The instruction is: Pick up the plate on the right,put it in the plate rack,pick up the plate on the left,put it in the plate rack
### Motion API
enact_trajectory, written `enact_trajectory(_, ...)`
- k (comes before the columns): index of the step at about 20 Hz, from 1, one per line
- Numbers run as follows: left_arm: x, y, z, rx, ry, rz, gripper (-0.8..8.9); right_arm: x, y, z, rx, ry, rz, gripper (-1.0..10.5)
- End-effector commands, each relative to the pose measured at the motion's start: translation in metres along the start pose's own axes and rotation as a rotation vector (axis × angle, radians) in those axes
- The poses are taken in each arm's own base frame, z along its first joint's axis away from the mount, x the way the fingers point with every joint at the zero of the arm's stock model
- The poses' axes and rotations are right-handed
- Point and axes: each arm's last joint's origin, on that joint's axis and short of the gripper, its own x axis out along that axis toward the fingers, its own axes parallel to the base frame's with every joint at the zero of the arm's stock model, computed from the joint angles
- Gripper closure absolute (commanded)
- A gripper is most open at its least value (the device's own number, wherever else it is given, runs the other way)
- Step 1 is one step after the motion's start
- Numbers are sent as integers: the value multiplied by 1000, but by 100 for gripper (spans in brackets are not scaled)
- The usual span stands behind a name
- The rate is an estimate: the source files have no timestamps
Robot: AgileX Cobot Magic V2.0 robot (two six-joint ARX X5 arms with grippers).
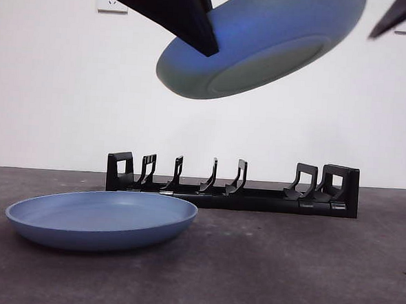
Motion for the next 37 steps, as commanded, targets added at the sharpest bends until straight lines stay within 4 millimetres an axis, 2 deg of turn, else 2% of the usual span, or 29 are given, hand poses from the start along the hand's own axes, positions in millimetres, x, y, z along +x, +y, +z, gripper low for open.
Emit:
enact_trajectory(1,-1,3,0,-97,-26,8,822,-35,14,4,-28,-155,-61,556)
enact_trajectory(4,1,14,-5,-281,-110,18,822,-87,32,-2,-60,-386,-247,563)
enact_trajectory(6,1,31,-13,-450,-211,66,822,-112,43,-16,-76,-480,-300,564)
enact_trajectory(9,-3,60,-35,-706,-364,151,822,-130,52,-40,-84,-485,-305,567)
enact_trajectory(12,-10,84,-64,-898,-477,229,822,-135,55,-56,-82,-430,-306,567)
enact_trajectory(15,-11,98,-90,-1007,-534,264,822,-131,55,-63,-67,-354,-272,568)
enact_trajectory(19,-3,108,-117,-1083,-562,247,822,-122,55,-64,-77,-315,-125,568)
enact_trajectory(24,33,111,-149,-1162,-489,242,822,-94,45,-66,-41,-208,-63,568)
enact_trajectory(32,76,134,-172,-1195,-451,218,822,-38,19,-79,40,8,-59,568)
enact_trajectory(37,98,130,-184,-1214,-402,192,822,-23,12,-81,45,24,-59,568)
